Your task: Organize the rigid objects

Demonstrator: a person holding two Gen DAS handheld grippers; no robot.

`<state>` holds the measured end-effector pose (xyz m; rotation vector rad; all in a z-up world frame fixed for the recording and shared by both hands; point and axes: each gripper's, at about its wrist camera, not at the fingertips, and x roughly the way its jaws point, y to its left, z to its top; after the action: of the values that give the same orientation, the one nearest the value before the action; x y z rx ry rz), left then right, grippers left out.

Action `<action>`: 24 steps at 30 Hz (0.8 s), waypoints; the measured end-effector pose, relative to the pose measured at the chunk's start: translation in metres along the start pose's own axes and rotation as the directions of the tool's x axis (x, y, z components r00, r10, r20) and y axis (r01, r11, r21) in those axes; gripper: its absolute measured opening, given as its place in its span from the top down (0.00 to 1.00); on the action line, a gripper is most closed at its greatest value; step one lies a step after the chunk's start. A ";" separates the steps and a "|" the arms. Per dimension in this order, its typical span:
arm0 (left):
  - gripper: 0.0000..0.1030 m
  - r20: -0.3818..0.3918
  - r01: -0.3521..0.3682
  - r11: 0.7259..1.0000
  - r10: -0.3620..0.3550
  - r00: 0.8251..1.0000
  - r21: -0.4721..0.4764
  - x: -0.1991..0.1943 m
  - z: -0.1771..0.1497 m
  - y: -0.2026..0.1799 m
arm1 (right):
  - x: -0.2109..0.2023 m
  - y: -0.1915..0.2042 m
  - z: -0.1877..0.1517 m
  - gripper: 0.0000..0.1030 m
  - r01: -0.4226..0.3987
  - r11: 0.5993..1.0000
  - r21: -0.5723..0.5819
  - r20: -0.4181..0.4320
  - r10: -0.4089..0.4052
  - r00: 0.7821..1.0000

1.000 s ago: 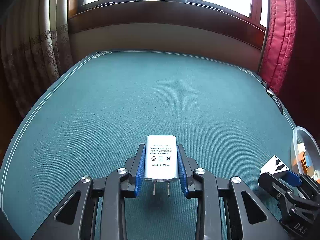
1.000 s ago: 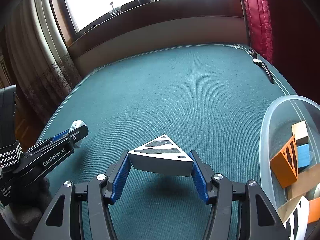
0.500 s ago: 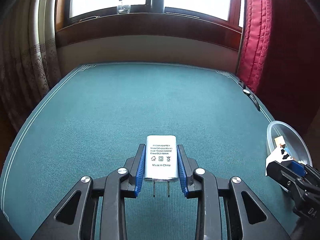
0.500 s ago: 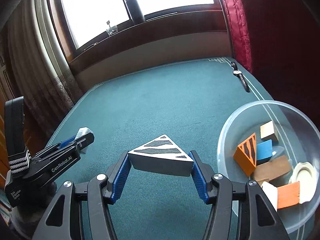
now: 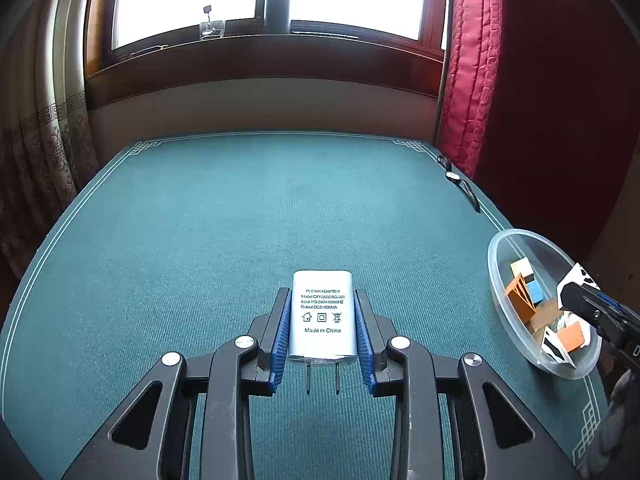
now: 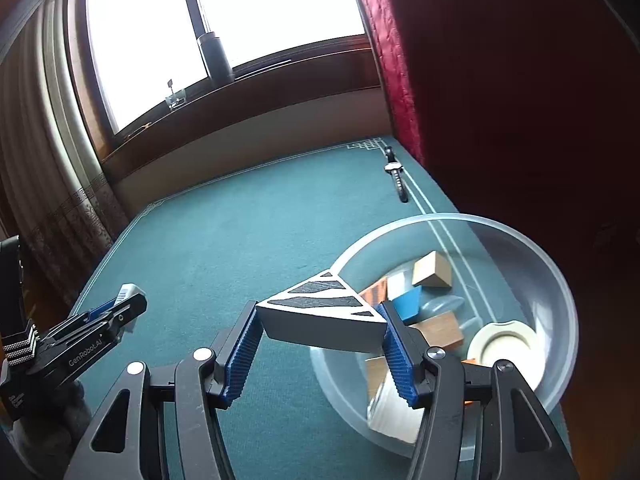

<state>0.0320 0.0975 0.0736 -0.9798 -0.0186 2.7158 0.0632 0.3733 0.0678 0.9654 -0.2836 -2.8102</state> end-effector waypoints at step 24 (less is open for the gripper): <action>0.70 -0.053 0.152 0.974 -0.145 0.988 0.167 -0.003 0.008 -0.091 | -0.023 -0.101 -0.002 0.32 0.135 0.970 0.200 0.024 -0.142 0.990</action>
<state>0.0507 0.1856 0.0904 -0.9438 0.1412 2.5136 0.0738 0.4755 0.0572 1.0084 -0.5299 -2.9745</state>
